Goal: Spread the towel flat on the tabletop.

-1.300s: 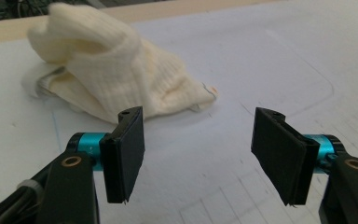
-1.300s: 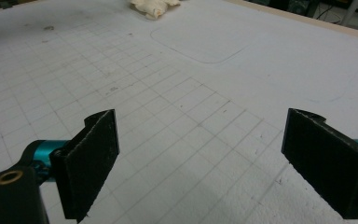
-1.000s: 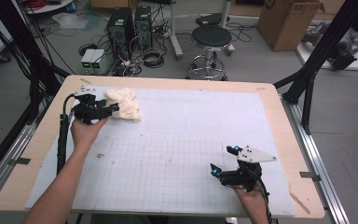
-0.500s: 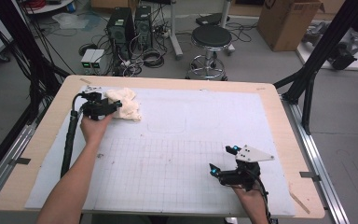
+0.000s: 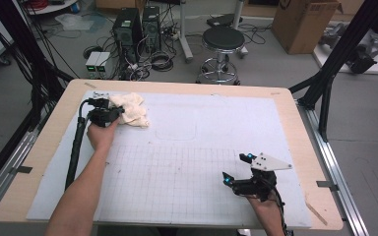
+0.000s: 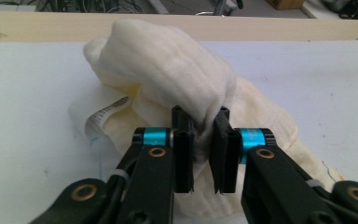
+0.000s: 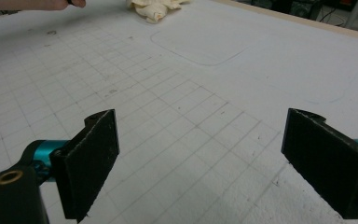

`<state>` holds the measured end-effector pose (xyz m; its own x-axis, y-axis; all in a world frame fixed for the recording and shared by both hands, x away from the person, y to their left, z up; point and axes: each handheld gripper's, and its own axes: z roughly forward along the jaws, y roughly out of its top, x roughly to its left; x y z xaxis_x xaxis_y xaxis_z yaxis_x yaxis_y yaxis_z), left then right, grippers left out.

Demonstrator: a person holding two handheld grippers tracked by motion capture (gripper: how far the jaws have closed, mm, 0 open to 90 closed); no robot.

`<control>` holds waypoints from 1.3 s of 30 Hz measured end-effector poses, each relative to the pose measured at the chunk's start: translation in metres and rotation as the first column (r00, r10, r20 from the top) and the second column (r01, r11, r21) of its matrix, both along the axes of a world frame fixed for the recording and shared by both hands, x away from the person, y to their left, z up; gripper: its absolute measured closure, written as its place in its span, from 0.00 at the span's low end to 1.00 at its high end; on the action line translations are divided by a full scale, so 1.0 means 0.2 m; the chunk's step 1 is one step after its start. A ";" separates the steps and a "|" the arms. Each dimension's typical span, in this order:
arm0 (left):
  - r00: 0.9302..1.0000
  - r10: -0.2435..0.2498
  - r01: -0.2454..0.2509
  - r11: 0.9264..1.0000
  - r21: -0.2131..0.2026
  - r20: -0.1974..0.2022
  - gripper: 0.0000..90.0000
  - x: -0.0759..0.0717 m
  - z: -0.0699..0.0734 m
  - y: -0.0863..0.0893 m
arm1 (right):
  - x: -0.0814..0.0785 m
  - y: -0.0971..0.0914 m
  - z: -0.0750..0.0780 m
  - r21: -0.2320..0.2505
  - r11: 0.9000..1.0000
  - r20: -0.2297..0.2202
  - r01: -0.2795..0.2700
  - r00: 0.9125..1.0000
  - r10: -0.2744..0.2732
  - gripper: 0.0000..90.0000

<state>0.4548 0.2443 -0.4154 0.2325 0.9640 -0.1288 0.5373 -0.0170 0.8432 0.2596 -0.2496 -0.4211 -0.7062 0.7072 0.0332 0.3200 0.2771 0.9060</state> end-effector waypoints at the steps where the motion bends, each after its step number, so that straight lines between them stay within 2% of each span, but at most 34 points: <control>1: 1.000 -0.006 0.006 1.000 0.001 0.007 0.92 -0.01 0.01 0.00 | 0.00 0.00 0.00 0.004 1.000 -0.003 -0.003 1.000 0.003 0.12; 6: 0.999 -0.027 0.026 1.000 0.017 0.027 0.92 -0.05 0.07 -0.01 | 0.00 0.00 0.00 -0.002 1.000 0.008 -0.005 1.000 0.005 0.12; 11: 0.996 -0.083 0.082 0.997 0.013 0.036 0.92 -0.11 0.14 -0.06 | -0.01 0.01 0.01 0.002 1.000 0.006 -0.001 1.000 0.001 0.12; 16: 0.988 -0.151 0.151 0.989 0.008 0.042 0.92 -0.21 0.22 -0.13 | -0.02 0.01 0.01 0.002 1.000 0.009 0.000 1.000 0.000 0.12; 19: 0.980 -0.195 0.197 0.980 -0.023 0.049 0.92 -0.27 0.26 -0.19 | -0.02 0.01 0.01 0.002 1.000 0.007 -0.001 1.000 0.001 0.12; 26: 0.955 -0.295 0.297 0.953 -0.054 0.041 0.92 -0.42 0.30 -0.35 | -0.02 0.02 0.02 0.002 1.000 0.015 -0.005 1.000 0.005 0.12; 29: 0.942 -0.331 0.334 0.939 -0.079 0.047 0.92 -0.48 0.32 -0.43 | -0.02 0.02 0.02 0.003 1.000 0.014 -0.001 1.000 0.001 0.12; 31: 0.931 -0.361 0.365 0.926 -0.096 0.053 0.92 -0.52 0.33 -0.50 | -0.02 0.02 0.02 0.001 1.000 0.014 0.002 1.000 -0.002 0.12; 35: 0.909 -0.413 0.416 0.905 -0.088 0.052 0.92 -0.60 0.33 -0.65 | -0.02 0.01 0.02 0.004 1.000 0.026 0.004 1.000 -0.004 0.12; 39: 0.892 -0.451 0.452 0.887 -0.097 0.030 0.92 -0.66 0.28 -0.78 | -0.02 0.00 0.02 0.003 1.000 0.020 0.013 1.000 -0.013 0.12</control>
